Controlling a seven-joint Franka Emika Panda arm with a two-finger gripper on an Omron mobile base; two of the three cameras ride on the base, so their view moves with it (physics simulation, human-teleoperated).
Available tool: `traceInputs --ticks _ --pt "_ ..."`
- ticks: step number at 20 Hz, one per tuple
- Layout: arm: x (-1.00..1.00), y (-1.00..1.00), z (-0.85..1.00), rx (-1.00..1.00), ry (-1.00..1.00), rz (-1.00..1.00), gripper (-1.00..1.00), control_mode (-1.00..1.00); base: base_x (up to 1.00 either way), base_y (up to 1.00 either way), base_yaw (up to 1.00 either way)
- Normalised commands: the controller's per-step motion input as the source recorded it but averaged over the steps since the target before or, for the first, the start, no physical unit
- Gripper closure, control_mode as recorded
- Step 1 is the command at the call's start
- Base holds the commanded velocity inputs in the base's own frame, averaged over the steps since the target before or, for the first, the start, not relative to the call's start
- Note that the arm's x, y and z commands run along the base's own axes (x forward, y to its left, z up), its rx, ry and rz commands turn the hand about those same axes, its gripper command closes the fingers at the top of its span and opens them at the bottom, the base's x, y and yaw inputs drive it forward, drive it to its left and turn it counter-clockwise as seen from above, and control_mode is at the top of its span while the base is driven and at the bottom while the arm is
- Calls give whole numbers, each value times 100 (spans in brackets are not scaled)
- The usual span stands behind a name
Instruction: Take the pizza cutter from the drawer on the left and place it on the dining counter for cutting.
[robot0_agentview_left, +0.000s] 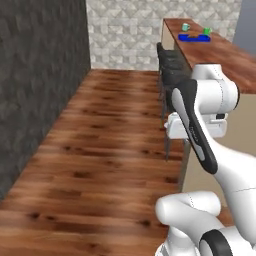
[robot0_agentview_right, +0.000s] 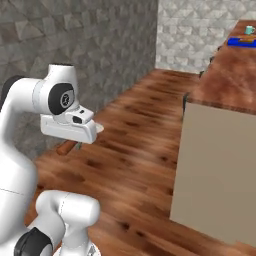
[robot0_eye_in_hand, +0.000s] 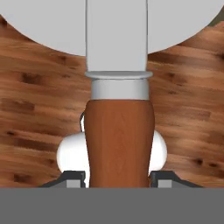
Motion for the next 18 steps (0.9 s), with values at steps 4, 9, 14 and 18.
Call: traceInputs --ticks 4,9,14,18 --pt "0 0 0 0 0 0 100 100 65 100 -49" --pt "0 0 0 0 0 0 100 100 73 100 -39" --pt "0 0 0 0 0 0 100 100 99 100 -30" --pt "0 0 0 0 0 0 100 100 100 87 -34"
